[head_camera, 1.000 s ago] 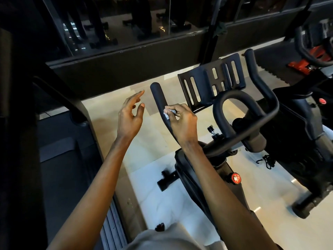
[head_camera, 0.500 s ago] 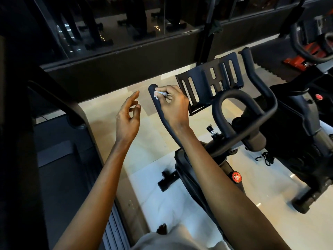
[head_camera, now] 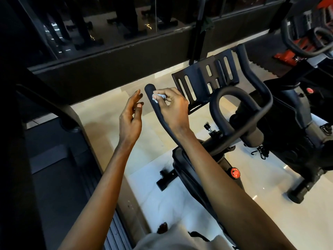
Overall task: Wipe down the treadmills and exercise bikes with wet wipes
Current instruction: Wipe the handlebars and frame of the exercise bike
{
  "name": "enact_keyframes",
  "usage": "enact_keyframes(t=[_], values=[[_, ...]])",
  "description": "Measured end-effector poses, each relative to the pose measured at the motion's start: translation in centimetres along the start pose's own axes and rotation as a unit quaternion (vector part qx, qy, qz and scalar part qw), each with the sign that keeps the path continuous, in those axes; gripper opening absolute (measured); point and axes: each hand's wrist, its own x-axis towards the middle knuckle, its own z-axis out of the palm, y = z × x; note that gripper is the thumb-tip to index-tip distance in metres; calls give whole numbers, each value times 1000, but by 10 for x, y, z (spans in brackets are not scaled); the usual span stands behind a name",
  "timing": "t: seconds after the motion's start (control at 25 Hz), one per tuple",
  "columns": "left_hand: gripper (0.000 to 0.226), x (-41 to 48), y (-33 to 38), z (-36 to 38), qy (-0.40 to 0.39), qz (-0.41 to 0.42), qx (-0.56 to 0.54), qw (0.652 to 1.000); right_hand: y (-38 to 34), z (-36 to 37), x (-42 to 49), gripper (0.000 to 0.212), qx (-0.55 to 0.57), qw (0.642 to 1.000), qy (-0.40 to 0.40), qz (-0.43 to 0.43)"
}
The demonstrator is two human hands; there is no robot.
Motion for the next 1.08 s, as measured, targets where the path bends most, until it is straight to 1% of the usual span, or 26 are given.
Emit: enact_keyframes(t=[0.12, 0.2, 0.28, 0.36, 0.48, 0.52, 0.6, 0.64, 0.72, 0.84, 0.92, 1.08], values=[[44, -1, -3, 4, 0, -3, -7, 1000, -2, 11, 0, 13, -17, 999, 21, -17], [44, -3, -3, 12, -7, -5, -17, 1000, -1, 4, 2, 13, -21, 1000, 0, -21], [47, -8, -1, 21, -8, -17, -28, 999, 5, -11, -4, 11, -34, 998, -55, -25], [53, -12, 3, 29, -8, -37, -21, 999, 16, -29, -24, 9, -72, 990, -118, -28], [66, -20, 10, 45, -1, -54, 7, 998, 29, -59, -51, 9, -87, 981, -174, 6], [70, -23, 13, 51, 7, -52, 25, 998, 31, -69, -57, 10, -88, 978, -191, 12], [75, -32, 16, 67, 32, -23, 119, 992, 34, -90, -64, 12, -96, 967, -235, 14], [74, -40, 17, 75, 39, -1, 180, 983, 36, -101, -69, 12, -102, 961, -255, 16], [59, -59, 15, 90, 25, 49, 262, 964, 41, -125, -81, 11, -108, 952, -286, 22], [39, -87, 14, 103, -33, 67, 279, 957, 55, -163, -93, 10, -100, 944, -314, 13], [37, -100, 15, 106, -59, 74, 293, 952, 64, -182, -93, 11, -96, 945, -313, -1], [41, -115, 25, 113, -91, 89, 334, 934, 81, -202, -84, 14, -101, 951, -290, -28]])
